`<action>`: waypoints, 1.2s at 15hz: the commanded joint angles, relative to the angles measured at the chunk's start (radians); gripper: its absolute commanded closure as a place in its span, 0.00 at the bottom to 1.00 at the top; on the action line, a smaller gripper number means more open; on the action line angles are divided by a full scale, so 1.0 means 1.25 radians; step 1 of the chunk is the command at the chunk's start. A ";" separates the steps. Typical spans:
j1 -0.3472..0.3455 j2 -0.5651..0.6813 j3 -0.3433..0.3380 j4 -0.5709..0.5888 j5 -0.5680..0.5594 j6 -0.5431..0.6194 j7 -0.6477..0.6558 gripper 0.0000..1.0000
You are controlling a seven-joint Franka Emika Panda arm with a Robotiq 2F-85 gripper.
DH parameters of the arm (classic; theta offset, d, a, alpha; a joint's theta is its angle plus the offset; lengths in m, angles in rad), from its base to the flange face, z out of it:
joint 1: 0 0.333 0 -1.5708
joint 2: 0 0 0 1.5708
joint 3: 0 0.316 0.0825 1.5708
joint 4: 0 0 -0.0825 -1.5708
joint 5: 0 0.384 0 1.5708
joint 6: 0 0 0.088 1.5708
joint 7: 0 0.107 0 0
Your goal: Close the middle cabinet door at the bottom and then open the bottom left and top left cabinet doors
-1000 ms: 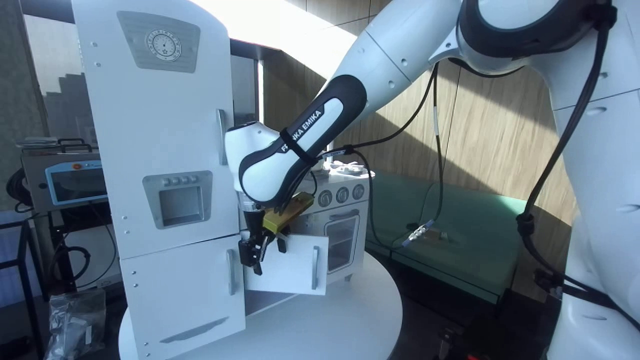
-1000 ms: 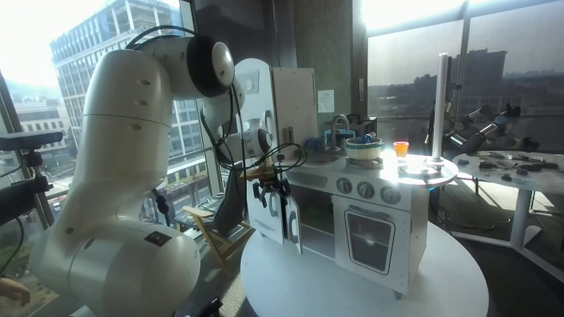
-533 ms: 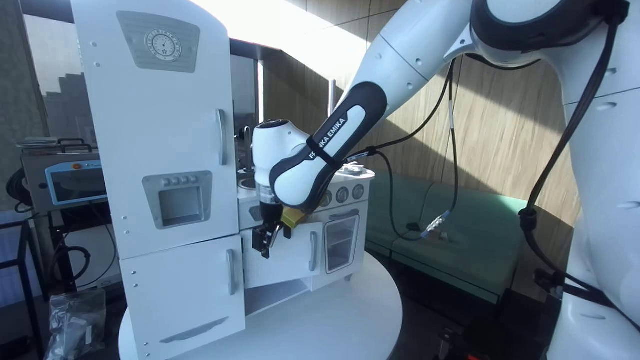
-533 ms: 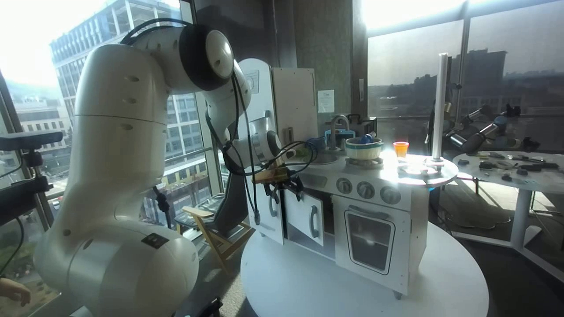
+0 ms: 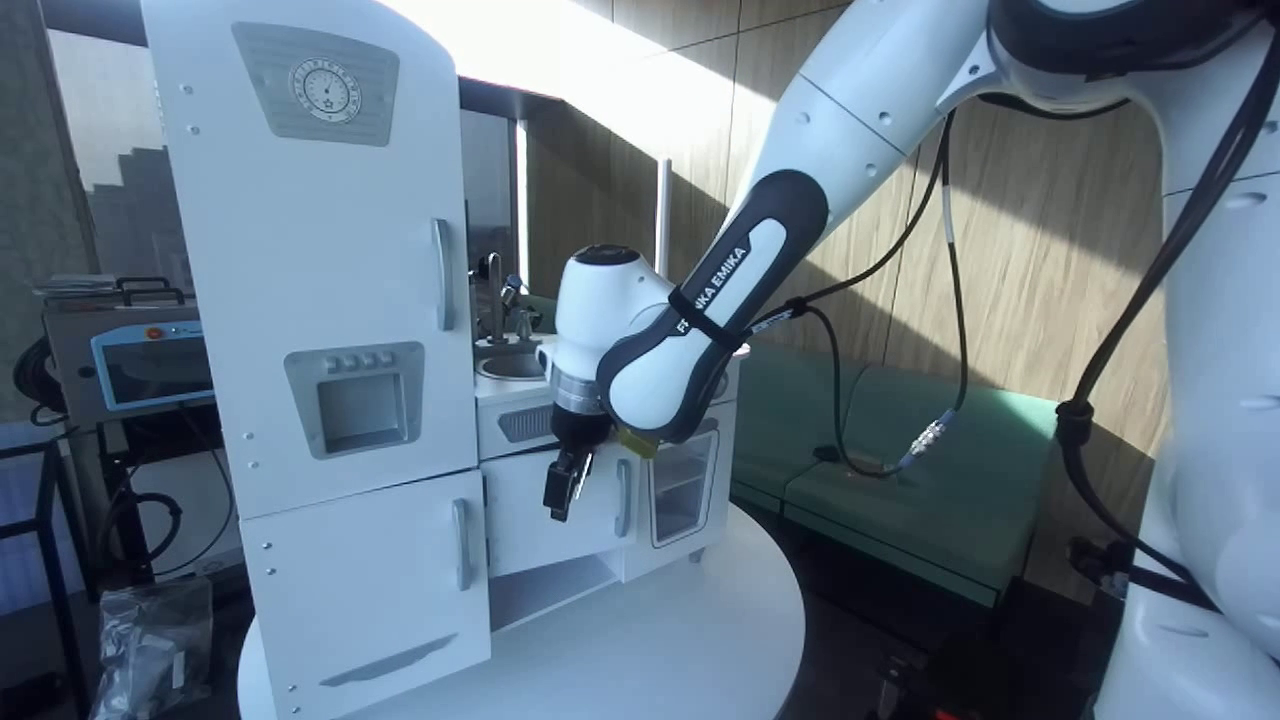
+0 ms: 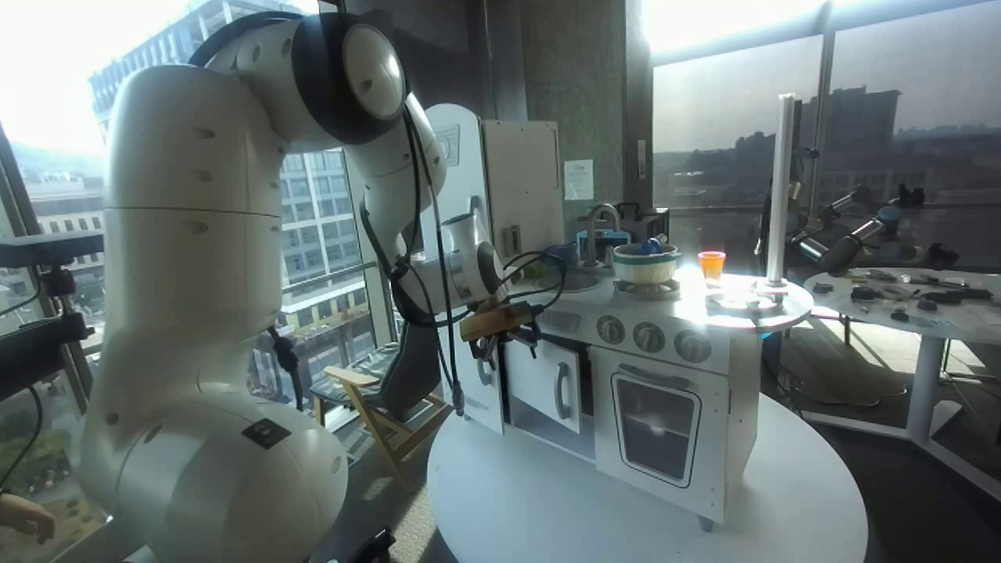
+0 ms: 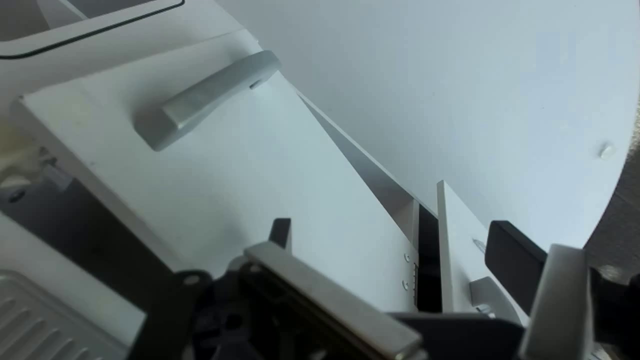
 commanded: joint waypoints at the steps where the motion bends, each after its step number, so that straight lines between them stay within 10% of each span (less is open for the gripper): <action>1: -0.003 -0.006 0.007 -0.008 0.009 -0.001 -0.019 0.00; 8: -0.005 -0.011 0.011 -0.013 0.010 -0.001 -0.033 0.00; 18: 0.093 0.166 -0.141 -0.068 -0.233 0.366 0.049 0.00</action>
